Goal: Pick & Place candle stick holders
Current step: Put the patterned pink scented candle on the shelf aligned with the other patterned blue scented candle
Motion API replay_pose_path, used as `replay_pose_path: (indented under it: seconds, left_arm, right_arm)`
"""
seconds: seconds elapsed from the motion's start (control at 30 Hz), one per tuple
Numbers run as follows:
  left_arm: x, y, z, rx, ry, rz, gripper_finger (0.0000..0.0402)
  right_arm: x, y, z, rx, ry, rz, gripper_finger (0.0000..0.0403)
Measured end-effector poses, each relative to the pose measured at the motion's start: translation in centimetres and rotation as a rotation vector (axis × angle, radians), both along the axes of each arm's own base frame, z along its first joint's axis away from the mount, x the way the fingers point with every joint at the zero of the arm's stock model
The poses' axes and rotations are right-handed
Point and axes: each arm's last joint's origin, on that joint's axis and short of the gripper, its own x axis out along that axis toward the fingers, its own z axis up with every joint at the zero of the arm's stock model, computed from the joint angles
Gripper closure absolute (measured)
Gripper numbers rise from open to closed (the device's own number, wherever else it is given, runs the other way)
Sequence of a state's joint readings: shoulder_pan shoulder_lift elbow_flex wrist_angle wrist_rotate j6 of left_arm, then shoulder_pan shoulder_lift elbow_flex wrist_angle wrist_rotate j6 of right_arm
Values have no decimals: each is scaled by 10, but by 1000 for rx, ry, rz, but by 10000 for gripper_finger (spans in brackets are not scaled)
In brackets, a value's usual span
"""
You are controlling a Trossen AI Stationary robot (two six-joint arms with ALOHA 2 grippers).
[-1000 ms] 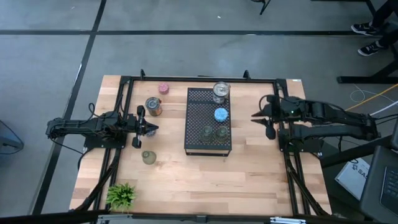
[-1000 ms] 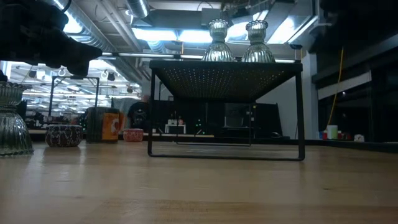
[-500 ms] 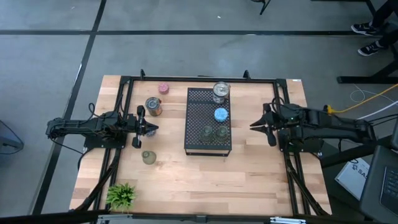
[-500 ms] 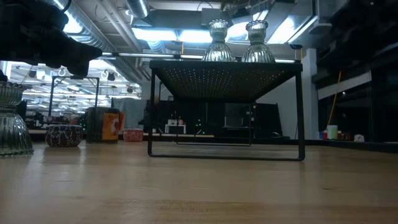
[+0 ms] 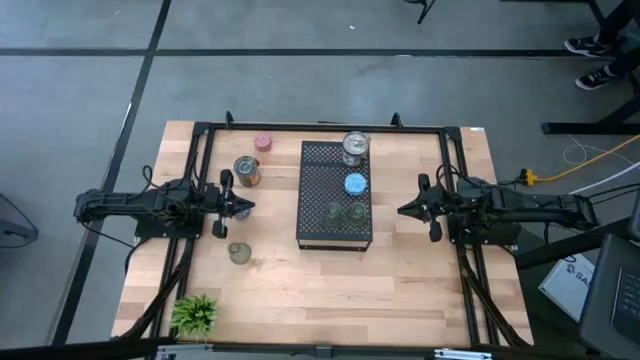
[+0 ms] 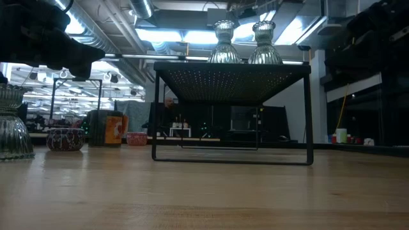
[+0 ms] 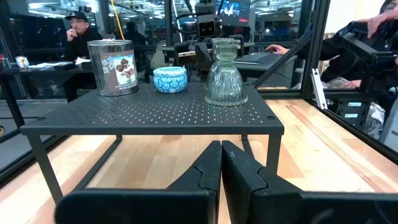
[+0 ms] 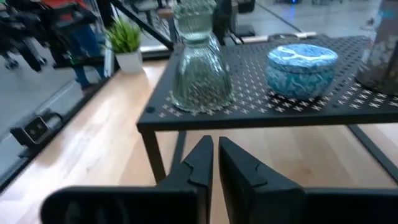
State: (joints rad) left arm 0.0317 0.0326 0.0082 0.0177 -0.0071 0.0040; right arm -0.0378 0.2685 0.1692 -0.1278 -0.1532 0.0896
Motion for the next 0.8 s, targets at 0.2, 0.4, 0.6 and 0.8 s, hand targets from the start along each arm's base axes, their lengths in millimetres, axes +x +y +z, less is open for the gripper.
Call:
replay_pose_path:
  seconds: [0.2,0.4,0.6,0.8]
  left_arm:
    - [0,0,0,0,0,0,395]
    - [0,0,0,0,0,0,395]
    - [0,0,0,0,0,0,395]
    - [0,0,0,0,0,0,395]
  right_arm:
    - [-1,2,-13,6,-98,19,386]
    - [-2,2,-23,44,-125,-15,396]
    - [-5,1,-26,48,-161,-34,399]
    - [-8,1,-23,47,-190,-40,399]
